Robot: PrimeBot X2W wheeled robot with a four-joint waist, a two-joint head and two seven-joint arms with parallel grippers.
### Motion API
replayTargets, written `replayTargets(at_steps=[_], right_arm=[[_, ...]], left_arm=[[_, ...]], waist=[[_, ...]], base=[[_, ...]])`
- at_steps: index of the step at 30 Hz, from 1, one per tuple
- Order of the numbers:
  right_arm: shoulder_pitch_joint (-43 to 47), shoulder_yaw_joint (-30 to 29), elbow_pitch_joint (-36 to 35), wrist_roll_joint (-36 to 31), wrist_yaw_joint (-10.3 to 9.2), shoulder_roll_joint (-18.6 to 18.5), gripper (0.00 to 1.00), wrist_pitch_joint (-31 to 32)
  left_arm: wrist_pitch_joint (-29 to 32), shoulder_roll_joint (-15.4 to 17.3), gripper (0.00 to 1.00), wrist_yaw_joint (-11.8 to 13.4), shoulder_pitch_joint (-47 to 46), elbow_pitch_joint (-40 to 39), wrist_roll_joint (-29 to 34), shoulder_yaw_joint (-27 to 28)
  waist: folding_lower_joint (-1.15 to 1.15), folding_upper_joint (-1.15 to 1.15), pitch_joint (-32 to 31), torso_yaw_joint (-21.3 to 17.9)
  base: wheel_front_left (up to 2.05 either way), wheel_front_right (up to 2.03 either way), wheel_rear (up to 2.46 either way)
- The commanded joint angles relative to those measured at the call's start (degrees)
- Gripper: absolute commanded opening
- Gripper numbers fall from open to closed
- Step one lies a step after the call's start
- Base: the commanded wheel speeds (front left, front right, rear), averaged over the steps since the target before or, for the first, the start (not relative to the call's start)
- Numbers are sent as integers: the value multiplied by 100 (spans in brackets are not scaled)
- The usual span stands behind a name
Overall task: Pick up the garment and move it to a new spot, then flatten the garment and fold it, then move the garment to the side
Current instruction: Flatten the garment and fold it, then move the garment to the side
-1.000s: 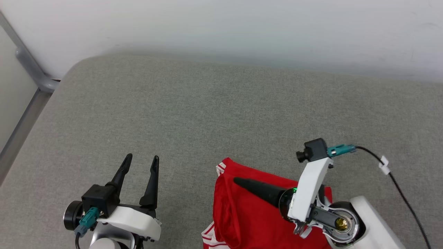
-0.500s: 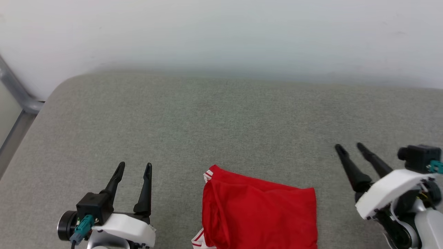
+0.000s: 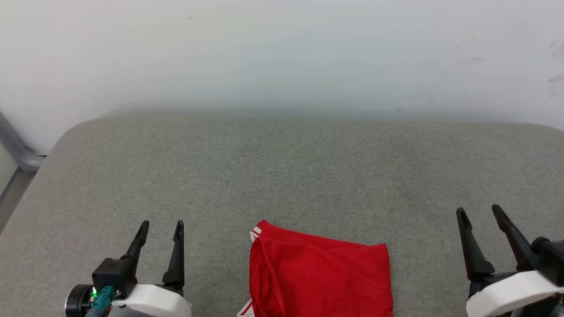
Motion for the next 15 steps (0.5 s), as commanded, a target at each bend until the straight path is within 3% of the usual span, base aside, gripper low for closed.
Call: replayTargets(at_steps=[1, 15], right_arm=[[129, -2, -72, -87, 0, 23, 100, 0], [695, -76, -556, -359, 0, 255, 100, 259]], left_arm=[[-23, -10, 100, 24, 81, -1, 13, 30], [-23, -35, 100, 25, 303, 44, 99, 137]], waist=[[1, 0, -34, -11], [1, 0, -119, -119]], base=[[0, 0, 0], [0, 0, 0]])
